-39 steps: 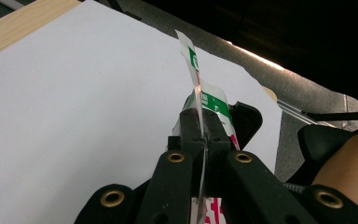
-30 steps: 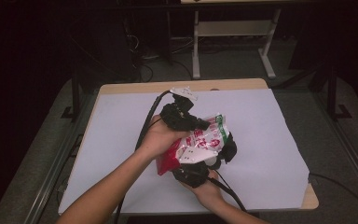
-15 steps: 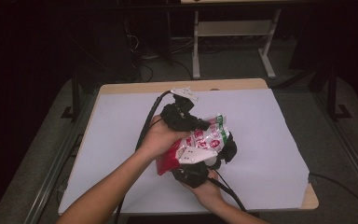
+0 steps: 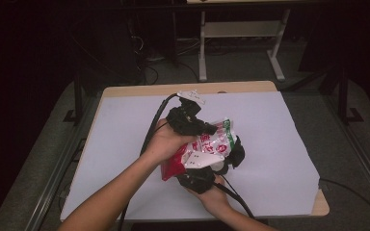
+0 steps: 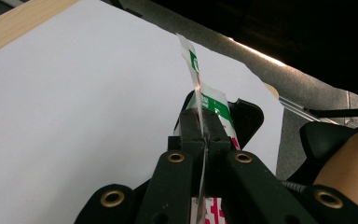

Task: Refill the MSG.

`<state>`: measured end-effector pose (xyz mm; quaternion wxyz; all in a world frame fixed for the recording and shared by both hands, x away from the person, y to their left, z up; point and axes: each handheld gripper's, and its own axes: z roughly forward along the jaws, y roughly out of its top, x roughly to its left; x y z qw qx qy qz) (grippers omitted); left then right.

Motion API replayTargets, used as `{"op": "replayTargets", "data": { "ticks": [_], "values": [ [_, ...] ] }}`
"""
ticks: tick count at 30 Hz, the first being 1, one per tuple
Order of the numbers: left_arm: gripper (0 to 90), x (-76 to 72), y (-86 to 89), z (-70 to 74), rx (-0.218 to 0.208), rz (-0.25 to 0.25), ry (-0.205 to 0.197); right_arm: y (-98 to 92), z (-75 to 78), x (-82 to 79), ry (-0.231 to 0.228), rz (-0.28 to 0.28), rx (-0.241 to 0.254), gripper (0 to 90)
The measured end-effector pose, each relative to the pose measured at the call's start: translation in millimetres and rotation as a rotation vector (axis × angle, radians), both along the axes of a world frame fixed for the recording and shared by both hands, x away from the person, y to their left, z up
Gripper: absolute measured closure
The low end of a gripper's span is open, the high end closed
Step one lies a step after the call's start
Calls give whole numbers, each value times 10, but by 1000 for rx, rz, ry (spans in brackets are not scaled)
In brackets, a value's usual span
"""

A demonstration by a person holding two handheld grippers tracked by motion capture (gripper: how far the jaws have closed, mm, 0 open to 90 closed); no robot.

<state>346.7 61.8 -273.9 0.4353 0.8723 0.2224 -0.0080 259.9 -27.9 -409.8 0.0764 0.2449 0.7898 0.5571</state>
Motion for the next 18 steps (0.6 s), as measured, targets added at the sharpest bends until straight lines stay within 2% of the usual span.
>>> {"op": "replayTargets", "data": {
  "ticks": [9,11,12,18],
  "values": [
    [900,-1,-9,11,4,-3,0,0,3,3,-2,3,5,900],
    [900,-4,-10,13,1,-4,3,-1,2,3,-1,3,7,900],
    [900,-15,-12,19,-16,1,1,-6,3,3,-2,3,7,900],
    [900,-18,-24,40,-23,-9,0,-17,12,10,-1,2,15,900]
  ]
}}
